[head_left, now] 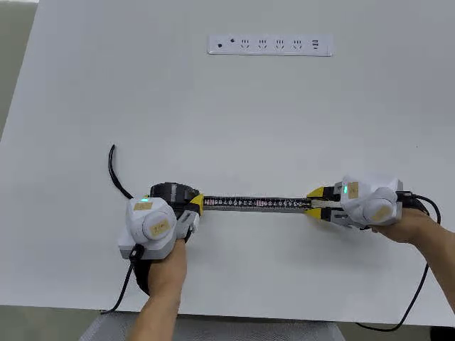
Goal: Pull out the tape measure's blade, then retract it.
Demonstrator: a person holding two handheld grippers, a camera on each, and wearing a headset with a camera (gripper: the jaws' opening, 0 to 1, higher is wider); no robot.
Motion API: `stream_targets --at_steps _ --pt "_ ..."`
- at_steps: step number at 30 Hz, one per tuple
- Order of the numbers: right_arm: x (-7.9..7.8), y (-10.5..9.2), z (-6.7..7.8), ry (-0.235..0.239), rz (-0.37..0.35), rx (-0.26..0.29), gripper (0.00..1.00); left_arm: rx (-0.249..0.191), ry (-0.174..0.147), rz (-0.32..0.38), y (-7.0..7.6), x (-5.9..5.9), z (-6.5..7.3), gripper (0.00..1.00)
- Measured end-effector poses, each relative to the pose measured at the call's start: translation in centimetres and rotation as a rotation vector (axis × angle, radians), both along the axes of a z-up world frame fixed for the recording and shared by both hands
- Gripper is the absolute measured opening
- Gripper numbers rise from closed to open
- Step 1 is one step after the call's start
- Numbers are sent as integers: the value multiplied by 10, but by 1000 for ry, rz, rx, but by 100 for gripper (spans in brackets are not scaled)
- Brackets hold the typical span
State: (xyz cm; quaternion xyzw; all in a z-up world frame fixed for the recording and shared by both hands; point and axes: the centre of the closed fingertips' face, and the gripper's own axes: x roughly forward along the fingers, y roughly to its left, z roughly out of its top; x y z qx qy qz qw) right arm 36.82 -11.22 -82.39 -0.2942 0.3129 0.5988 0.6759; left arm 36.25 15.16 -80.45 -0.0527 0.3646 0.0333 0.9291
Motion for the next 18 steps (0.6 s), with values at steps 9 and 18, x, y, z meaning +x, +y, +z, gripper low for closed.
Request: stream_targets --at_steps 9,18 --pt "-1 0 0 3 1 -3 12 -3 4 -1 0 0 0 60" --pt "-2 4 1 8 -4 6 12 -7 5 -1 0 0 0 60"
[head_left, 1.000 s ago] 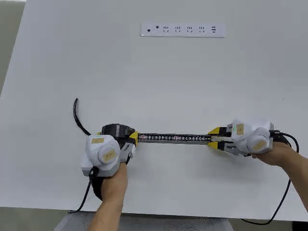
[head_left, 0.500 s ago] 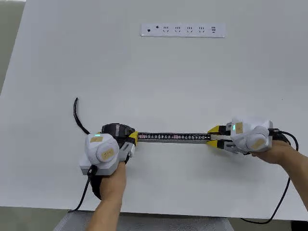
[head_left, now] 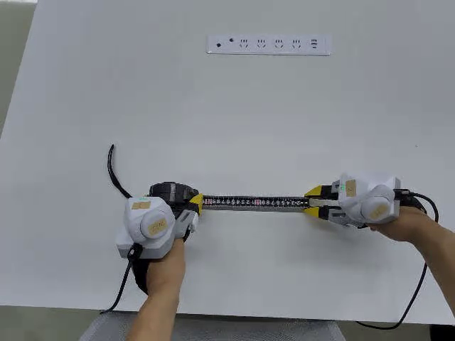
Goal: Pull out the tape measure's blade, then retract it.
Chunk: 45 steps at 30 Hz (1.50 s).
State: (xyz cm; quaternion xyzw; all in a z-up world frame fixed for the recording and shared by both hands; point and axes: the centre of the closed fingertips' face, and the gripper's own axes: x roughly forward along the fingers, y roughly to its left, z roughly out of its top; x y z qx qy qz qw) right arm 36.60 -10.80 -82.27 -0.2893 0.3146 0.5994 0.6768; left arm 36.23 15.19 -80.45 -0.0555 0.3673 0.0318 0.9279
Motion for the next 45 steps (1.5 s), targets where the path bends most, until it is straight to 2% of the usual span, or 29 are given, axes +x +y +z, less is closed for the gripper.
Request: stream_targets --at_steps 45 --pt "-6 29 1 3 21 25 12 -19 6 0 0 -1 0 60"
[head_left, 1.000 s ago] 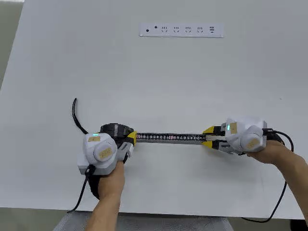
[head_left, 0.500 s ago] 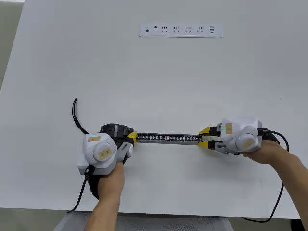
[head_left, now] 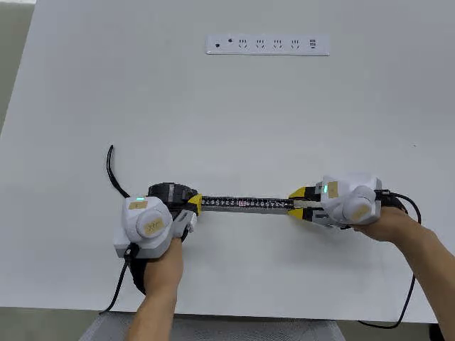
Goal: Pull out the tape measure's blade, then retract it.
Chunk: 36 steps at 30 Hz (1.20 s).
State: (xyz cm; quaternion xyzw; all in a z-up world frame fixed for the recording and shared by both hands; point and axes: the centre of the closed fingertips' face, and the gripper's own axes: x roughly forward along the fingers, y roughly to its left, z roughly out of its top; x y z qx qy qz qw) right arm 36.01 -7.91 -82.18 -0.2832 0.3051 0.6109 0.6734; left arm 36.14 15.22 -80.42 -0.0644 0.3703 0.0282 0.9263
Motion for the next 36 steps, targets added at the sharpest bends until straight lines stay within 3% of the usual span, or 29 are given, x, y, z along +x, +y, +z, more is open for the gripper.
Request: stream_targets --at_steps 36 --pt "2 21 0 0 0 17 12 -14 2 8 1 1 -1 61"
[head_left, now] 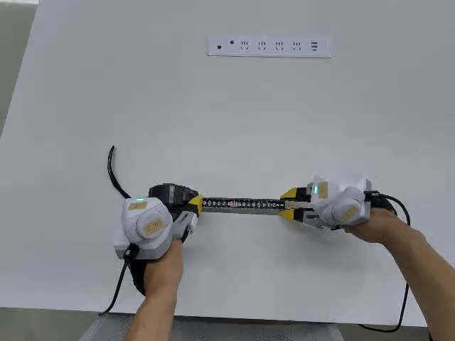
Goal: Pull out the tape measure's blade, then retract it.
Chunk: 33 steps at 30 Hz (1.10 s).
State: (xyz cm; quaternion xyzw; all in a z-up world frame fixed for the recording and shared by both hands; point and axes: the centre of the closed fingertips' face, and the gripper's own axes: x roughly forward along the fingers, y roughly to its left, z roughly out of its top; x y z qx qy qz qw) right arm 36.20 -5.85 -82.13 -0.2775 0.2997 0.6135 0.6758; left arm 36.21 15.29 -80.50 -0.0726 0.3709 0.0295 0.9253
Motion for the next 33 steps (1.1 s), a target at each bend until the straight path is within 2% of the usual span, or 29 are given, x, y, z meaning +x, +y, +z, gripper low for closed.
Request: stream_targets --at_steps 33 --pt "-1 25 0 0 -3 23 12 -11 1 5 0 0 1 61"
